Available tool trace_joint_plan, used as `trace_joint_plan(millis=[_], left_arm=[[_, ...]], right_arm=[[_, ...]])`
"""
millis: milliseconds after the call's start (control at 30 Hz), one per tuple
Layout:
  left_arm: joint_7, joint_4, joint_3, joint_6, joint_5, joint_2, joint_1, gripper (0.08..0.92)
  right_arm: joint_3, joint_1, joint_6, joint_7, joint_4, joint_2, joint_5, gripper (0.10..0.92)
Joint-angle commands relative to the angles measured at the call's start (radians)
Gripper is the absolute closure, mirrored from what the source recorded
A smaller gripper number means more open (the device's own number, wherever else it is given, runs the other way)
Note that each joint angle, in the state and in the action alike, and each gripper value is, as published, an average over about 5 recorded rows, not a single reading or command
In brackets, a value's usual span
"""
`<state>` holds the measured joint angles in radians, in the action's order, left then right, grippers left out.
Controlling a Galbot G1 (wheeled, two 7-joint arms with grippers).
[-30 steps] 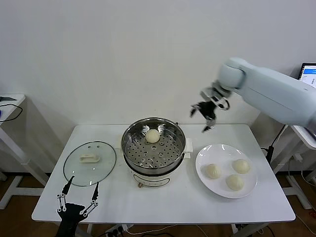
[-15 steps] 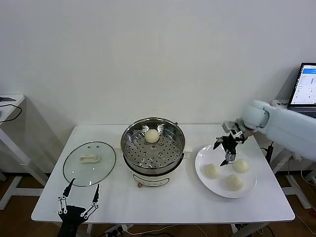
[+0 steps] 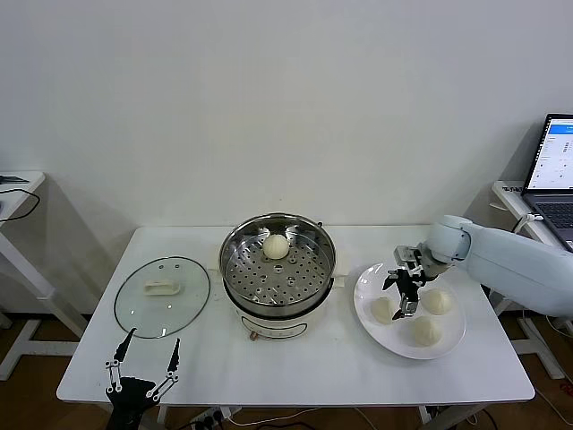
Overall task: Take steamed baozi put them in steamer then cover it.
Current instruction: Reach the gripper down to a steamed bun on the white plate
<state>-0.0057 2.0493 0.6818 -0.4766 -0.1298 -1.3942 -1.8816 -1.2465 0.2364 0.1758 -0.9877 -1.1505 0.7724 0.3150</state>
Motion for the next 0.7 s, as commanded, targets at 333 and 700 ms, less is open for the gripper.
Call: trace_joint_plan(millis=[333, 700], left_arm=[[-0.001, -0.007, 0.007, -0.003, 0.001, -0.002, 0.001, 0.177], [-0.003, -0.009, 0.007, -0.002, 0.002, -0.002, 0.007, 0.177]], right_arm=[[0.017, -0.048, 0.005, 0.015, 0.037, 0.041, -0.043, 0.244], [0.019, 0.004, 0.0, -0.023, 0.011, 0.026, -0.065, 0.354]])
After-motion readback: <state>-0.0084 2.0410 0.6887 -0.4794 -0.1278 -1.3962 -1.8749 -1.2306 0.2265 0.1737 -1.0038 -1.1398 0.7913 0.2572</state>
